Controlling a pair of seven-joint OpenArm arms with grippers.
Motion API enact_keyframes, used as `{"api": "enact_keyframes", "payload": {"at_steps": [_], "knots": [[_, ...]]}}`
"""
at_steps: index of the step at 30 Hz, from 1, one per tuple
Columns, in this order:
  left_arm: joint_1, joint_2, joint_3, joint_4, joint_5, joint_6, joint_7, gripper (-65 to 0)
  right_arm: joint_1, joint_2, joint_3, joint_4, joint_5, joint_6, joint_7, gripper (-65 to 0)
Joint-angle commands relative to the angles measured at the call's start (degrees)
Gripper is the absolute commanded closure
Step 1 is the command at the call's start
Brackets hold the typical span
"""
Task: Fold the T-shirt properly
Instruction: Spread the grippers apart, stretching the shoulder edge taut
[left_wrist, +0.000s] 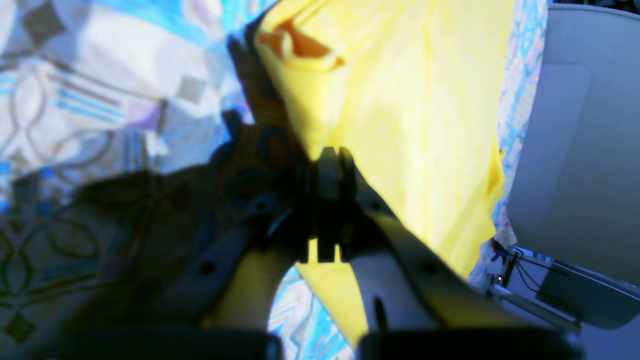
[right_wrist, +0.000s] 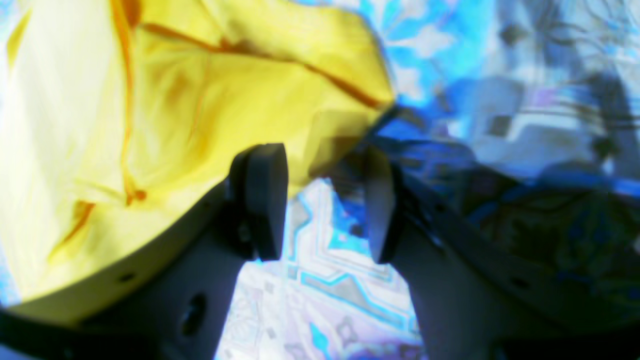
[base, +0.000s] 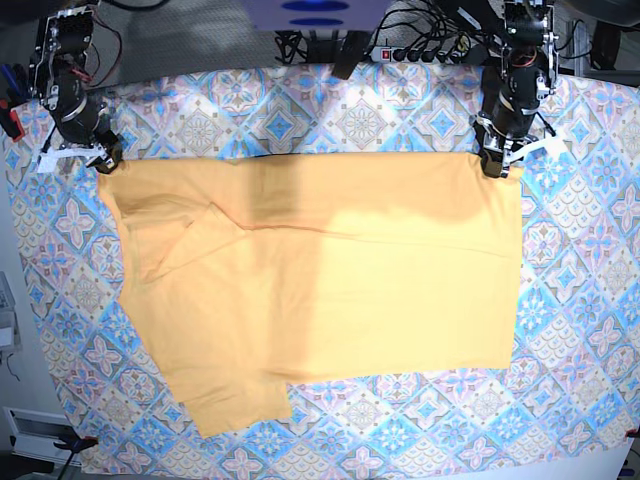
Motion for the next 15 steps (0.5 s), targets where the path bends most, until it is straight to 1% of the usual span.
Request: {"api": "enact_keyframes", "payload": {"at_steps": [1, 3, 15], "knots": [[-0.01, -0.46, -0.02, 0.75, -0.32, -0.93, -0.22, 0.0, 1.03, 0.10, 0.65, -0.80, 0.20, 0.15, -0.18, -24.9], [-0.01, -0.46, -0.11, 0.75, -0.32, -0.93, -0.22, 0.0, 2.35, -0.86, 0.74, -2.47, 0.20, 0.24, -0.44, -24.9], [0.25, -0.46, -0.29, 0.75, -0.32, -0.93, -0.22, 0.0, 5.33, -0.86, 0.21, -8.01, 0.20, 0.24, -0.53, -24.5]]}}
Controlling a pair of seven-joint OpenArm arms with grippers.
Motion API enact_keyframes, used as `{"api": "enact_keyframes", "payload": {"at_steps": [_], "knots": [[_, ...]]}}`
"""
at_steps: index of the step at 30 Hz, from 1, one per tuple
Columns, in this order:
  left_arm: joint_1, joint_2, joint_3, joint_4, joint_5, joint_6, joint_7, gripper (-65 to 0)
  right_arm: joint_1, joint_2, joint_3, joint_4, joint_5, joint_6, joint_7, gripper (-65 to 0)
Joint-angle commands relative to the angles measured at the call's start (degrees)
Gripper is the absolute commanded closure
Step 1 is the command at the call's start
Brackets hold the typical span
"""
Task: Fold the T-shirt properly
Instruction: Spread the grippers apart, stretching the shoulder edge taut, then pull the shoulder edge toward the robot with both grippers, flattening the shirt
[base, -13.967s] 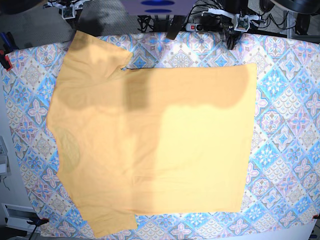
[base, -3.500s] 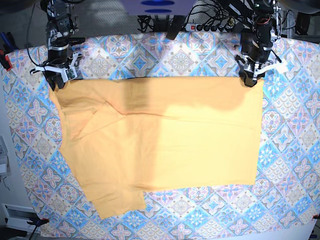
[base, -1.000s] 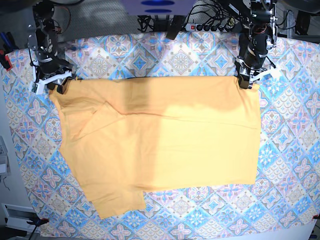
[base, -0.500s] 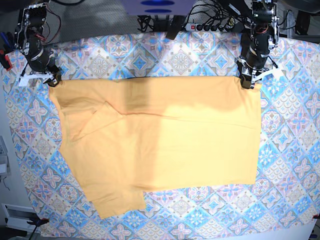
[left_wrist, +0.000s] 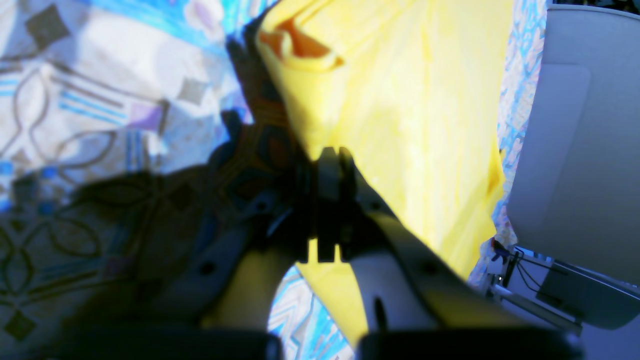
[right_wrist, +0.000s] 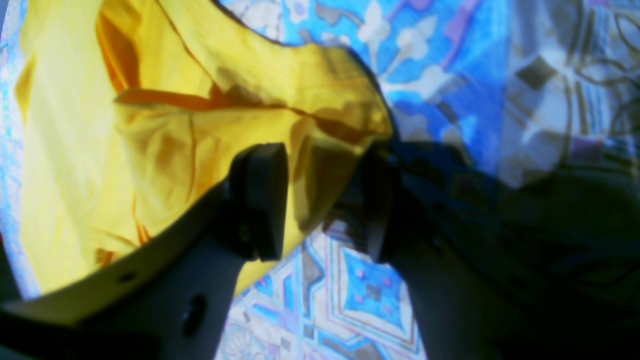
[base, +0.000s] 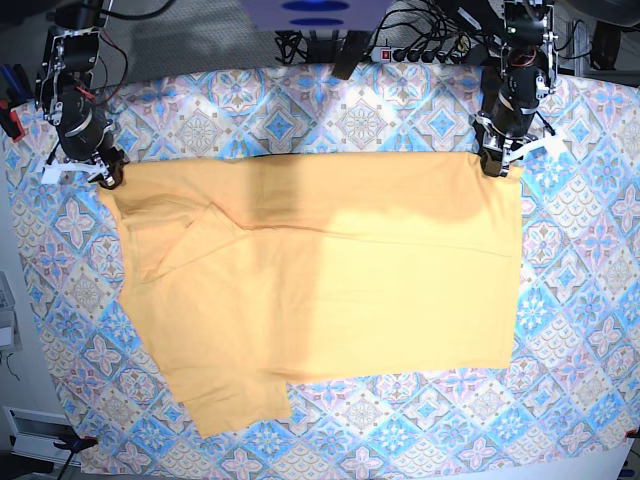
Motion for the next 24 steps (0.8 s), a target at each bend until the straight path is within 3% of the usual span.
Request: {"api": "enact_keyframes", "payload": {"at_steps": [1, 4, 6, 12, 24], "knots": [[0.08, -0.48, -0.20, 0.75, -0.32, -0.90, -0.24, 0.0, -0.41, 0.62, 0.12, 0.16, -0.61, -1.07, -1.25, -24.5], [0.08, -0.48, -0.20, 0.75, -0.32, -0.90, -0.24, 0.0, 0.73, 0.27, 0.12, 0.16, -0.61, -1.07, -1.25, -23.7], [0.08, -0.48, -0.20, 0.75, -0.32, -0.90, -0.24, 0.0, 0.64, 0.18, 0.12, 0.16, -0.61, -1.07, -1.25, -19.8], [0.96, -0.48, -0.29, 0.84, -0.32, -0.99, -0.24, 0.0, 0.38, 0.18, 0.12, 0.43, -0.61, -1.07, -1.34, 0.0], [8.34, -0.48, -0.37, 1.19, -0.32, -1.26, -0.24, 0.0, -9.47, 0.18, 7.24, 7.28, -0.43, -1.07, -3.36, 0.0]]}}
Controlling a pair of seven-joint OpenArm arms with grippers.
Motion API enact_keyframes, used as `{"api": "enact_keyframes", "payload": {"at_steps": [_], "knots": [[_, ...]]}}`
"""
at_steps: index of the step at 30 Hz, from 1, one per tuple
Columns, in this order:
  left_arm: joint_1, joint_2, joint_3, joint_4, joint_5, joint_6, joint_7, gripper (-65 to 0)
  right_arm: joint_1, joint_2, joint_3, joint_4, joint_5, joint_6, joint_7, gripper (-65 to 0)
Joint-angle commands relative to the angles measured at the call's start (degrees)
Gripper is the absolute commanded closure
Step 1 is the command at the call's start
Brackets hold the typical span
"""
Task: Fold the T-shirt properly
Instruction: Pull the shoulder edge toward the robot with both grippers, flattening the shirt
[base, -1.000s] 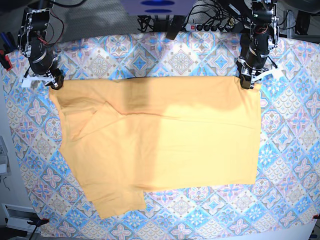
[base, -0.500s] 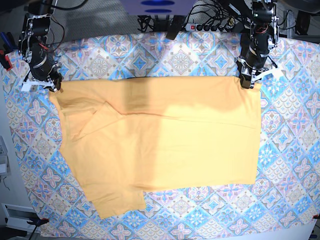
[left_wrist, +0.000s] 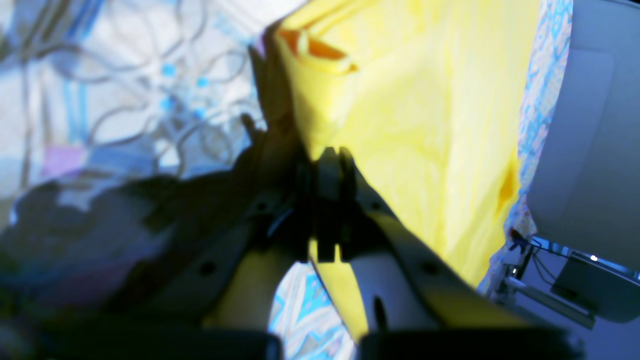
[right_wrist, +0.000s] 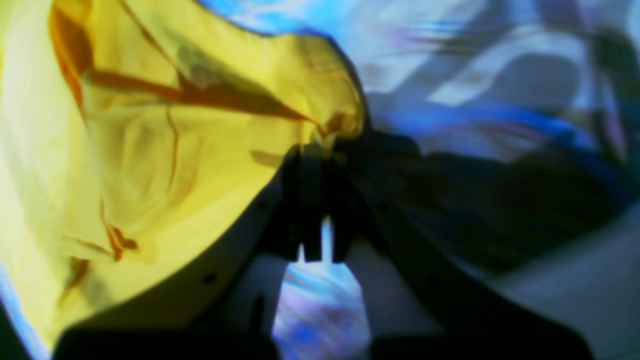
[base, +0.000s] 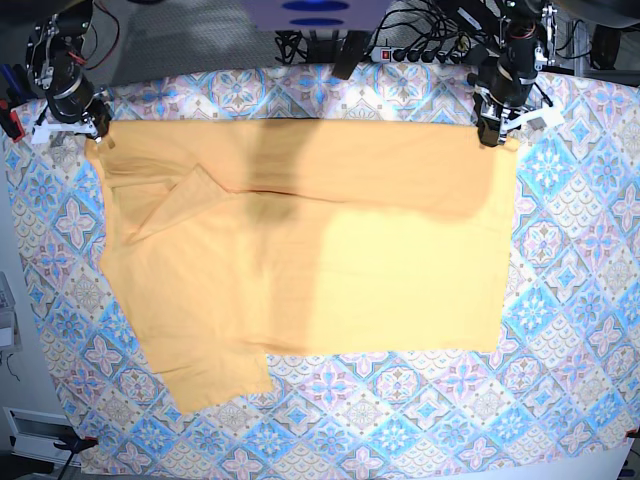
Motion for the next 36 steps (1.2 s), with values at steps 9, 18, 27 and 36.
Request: {"api": "enact_keyframes", "payload": {"at_steps": [9, 18, 27, 36], "knots": [[8.52, -0.65, -0.26, 5.65, 0.08, 0.36, -0.17, 0.0, -6.66, 1.12, 4.03, 2.11, 0.35, 0.43, 0.70, 0.0], [14.76, -1.71, -0.35, 7.41, 0.08, 0.36, -0.17, 0.0, -8.60, 1.12, 4.12, 2.55, 0.35, 0.43, 0.70, 0.0], [14.93, -1.80, -0.35, 7.41, 0.08, 0.36, -0.17, 0.0, -8.69, 1.12, 4.03, 3.78, 0.18, 0.43, 0.70, -0.2], [14.85, -1.62, -1.58, 7.41, 0.08, 0.71, 3.26, -14.2, -8.77, 1.12, 4.12, 3.16, 0.00, 0.35, 0.70, -5.2]]}}
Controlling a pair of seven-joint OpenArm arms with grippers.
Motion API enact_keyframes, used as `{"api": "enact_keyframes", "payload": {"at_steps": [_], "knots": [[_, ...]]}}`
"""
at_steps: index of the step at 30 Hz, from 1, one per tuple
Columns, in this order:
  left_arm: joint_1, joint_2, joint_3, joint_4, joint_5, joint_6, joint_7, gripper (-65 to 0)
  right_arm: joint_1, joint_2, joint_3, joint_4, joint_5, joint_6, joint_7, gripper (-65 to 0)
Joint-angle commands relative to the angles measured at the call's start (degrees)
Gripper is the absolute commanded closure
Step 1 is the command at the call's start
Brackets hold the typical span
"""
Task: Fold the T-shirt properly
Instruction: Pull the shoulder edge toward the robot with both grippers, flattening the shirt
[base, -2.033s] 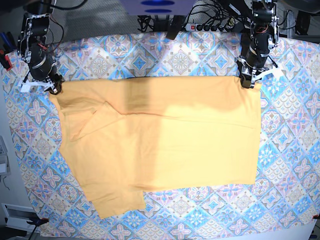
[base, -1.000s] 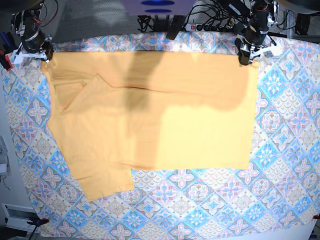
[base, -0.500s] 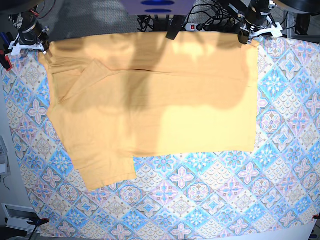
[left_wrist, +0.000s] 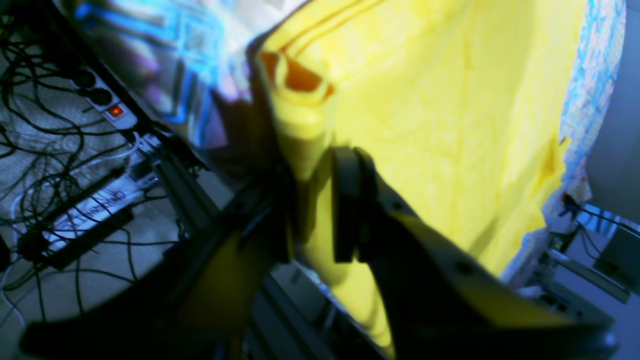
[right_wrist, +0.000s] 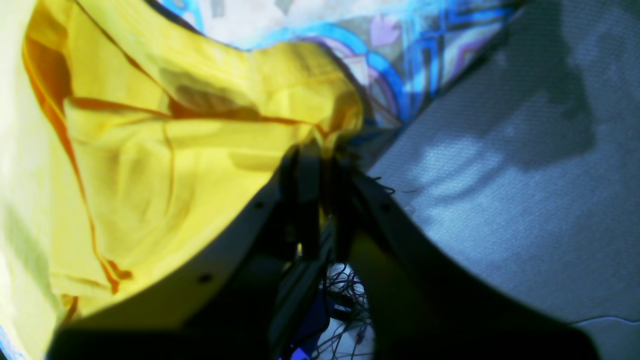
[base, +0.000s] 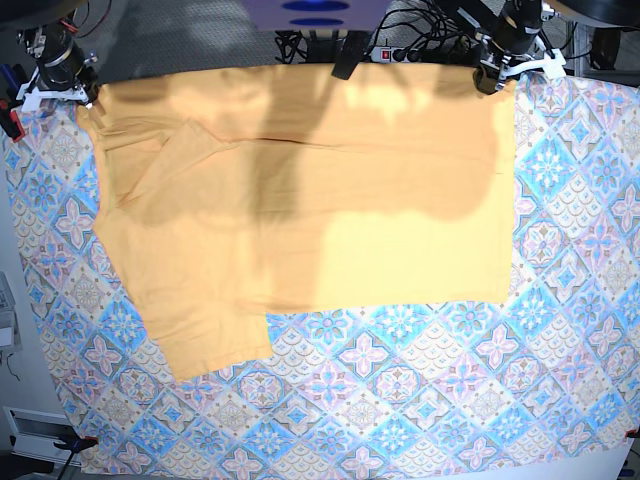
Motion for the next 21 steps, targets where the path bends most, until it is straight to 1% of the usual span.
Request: {"api": "enact_keyframes", "payload": {"at_steps": [1, 4, 6, 8, 10, 14, 19, 21], "knots": [[0.90, -0.33, -0.27, 0.46, 0.19, 0.67, -0.20, -14.9, -0.42, 1.14, 0.66, 0.50, 0.18, 0.00, 0.94, -6.0], [1.17, -0.51, -0.27, 0.46, 0.19, 0.67, -0.20, -15.5, -1.30, 1.14, 0.84, 0.50, 0.18, -0.18, 1.21, -8.2], [1.52, -0.60, -0.36, 0.46, 0.19, 0.58, -0.20, -16.3, -1.48, 0.88, 2.60, 0.50, 0.18, -0.18, 0.94, -9.6], [2.04, -0.60, -0.36, 0.46, 0.19, 0.58, -0.20, -16.8, -1.57, -0.26, 4.53, 0.50, 0.18, -0.18, 0.86, -11.0], [2.13, -0.60, -0.36, 0.46, 0.19, 0.58, -0.20, -16.8, -1.57, -0.35, 6.20, 0.58, 0.18, -0.18, -0.29, -11.7], [2.40, -0.60, -0.36, 0.46, 0.19, 0.49, -0.20, -17.7, -1.30, -0.35, 8.49, 0.94, 0.18, -0.18, -2.84, -12.1], [2.57, -0.60, -0.36, 0.55, 0.19, 0.49, -0.20, -17.8, -1.13, -0.35, 9.10, 1.02, 0.18, -0.18, -2.92, -12.1], [4.33, -0.60, -0.36, 2.31, 0.19, 0.49, -0.20, -17.7, -1.13, -0.26, 9.10, 1.02, 0.18, -0.18, -2.84, -12.1]]}}
